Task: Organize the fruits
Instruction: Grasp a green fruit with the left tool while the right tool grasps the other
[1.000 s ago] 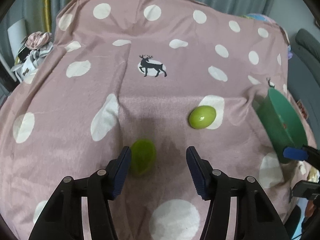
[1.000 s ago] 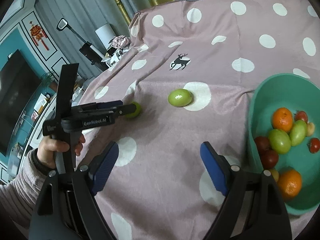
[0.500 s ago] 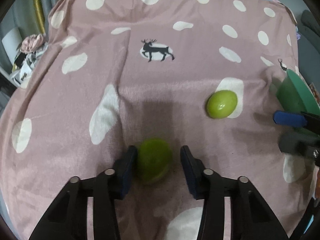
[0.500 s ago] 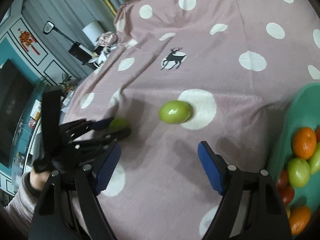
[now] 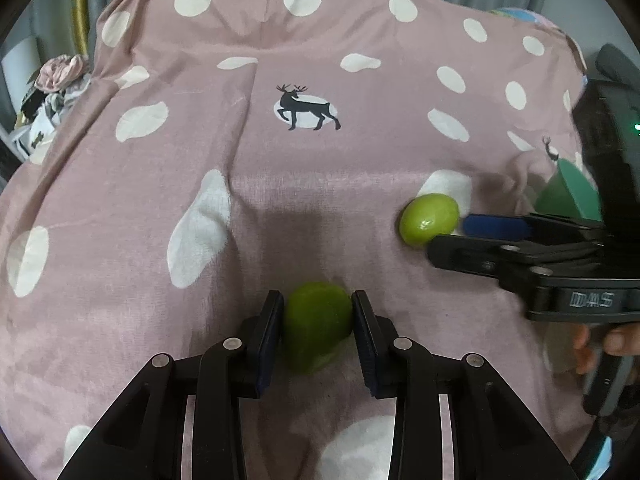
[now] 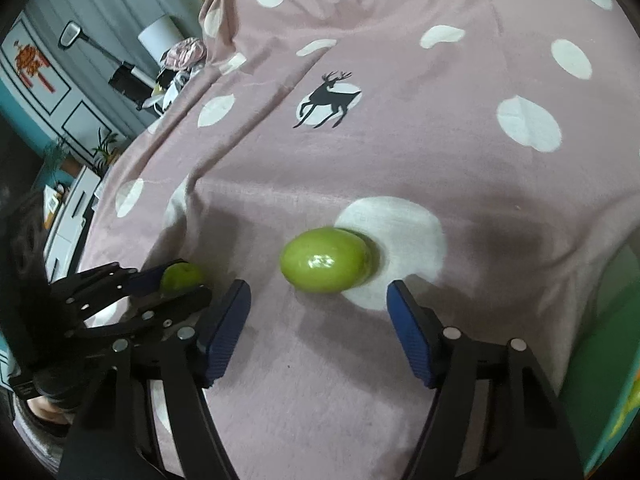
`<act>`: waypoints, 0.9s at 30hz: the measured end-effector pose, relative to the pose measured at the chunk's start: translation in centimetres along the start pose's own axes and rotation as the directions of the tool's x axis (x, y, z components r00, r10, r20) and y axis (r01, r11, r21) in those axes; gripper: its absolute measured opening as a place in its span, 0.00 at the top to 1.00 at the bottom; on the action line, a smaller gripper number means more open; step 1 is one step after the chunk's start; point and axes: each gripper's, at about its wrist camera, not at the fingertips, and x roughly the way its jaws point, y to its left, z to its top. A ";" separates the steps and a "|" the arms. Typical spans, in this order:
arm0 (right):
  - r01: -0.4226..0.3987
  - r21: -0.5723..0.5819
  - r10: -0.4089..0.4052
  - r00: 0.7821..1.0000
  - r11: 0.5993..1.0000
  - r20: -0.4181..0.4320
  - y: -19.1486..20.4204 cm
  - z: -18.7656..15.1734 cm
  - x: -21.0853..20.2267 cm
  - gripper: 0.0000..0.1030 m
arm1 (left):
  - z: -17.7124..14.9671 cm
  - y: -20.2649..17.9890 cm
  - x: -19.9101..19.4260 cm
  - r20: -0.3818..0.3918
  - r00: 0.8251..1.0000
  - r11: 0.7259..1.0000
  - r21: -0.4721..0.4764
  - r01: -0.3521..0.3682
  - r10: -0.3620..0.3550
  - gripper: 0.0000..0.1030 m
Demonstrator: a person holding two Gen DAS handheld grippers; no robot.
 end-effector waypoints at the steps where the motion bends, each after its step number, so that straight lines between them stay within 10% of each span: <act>1: 0.008 -0.008 -0.008 1.000 1.000 -0.001 0.2 0.2 0.2 0.32 | -0.1 0.0 -0.3 0.006 1.000 1.000 -0.004 0.005 -0.005 0.66; 19: 0.074 -0.056 -0.074 0.997 0.996 0.005 0.5 1.3 2.0 0.50 | -1.5 -0.2 -2.8 0.040 0.998 0.999 -0.022 0.050 -0.049 0.66; 27: -0.041 -0.018 0.041 0.999 0.999 0.002 0.9 -0.3 0.2 0.50 | -4.4 0.3 -3.4 -0.015 0.997 0.997 -0.021 0.080 -0.080 0.66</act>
